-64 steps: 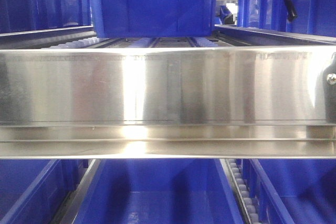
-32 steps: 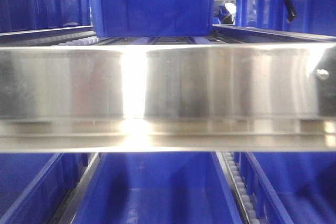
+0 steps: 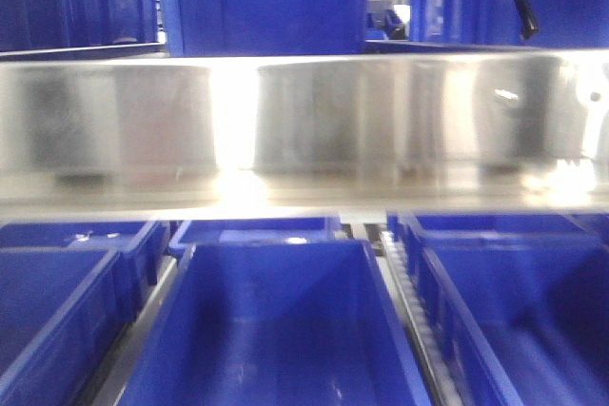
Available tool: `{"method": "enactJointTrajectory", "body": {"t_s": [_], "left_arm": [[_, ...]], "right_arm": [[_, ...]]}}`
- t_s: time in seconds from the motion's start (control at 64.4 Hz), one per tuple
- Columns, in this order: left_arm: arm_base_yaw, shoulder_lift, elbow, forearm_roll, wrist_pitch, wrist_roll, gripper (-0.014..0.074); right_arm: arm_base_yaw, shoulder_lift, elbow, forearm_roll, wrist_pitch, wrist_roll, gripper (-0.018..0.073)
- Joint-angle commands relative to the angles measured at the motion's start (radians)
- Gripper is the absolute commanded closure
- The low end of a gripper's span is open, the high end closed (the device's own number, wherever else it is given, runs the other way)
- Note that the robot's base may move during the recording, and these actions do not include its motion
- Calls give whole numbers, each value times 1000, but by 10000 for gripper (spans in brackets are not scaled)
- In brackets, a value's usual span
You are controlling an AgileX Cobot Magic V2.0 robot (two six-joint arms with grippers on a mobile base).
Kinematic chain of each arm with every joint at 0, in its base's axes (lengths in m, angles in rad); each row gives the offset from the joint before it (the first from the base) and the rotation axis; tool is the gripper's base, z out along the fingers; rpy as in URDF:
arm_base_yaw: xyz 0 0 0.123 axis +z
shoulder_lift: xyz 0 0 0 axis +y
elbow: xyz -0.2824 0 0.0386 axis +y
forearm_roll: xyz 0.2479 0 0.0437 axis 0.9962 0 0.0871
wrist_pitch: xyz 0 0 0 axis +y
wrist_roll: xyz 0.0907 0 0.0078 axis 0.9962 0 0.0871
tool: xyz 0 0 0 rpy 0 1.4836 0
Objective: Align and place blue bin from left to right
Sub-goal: 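Hold the bin in both grippers while driving back and turning away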
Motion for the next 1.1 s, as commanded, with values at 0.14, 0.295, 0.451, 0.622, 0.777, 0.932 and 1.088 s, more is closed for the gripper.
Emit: {"method": "enactJointTrajectory", "body": {"t_s": [0.14,0.295,0.451,0.622,0.777,0.932,1.088], "left_arm": [[-16,-25,-19,-118,-69,17,708],[-16,-25,-19,-118,-69,17,708],[-16,-25,-19,-118,-69,17,708],[-16,-25,-19,-118,-69,17,708],[-16,-25,-19,-118,-69,17,708],[-16,-25,-19,-118,-69,17,708],[-16,-25,-19,-118,-69,17,708]], "right_arm": [[15,-25,-20,77,-121,-23,712],[15,-25,-20,77,-121,-23,712],[15,-25,-20,77,-121,-23,712],[15,-25,-20,77,-121,-23,712],[15,-25,-20,79,-121,-23,712],[15,-25,-20,79,-121,-23,712],[15,-25,-20,79,-121,-23,712]]}}
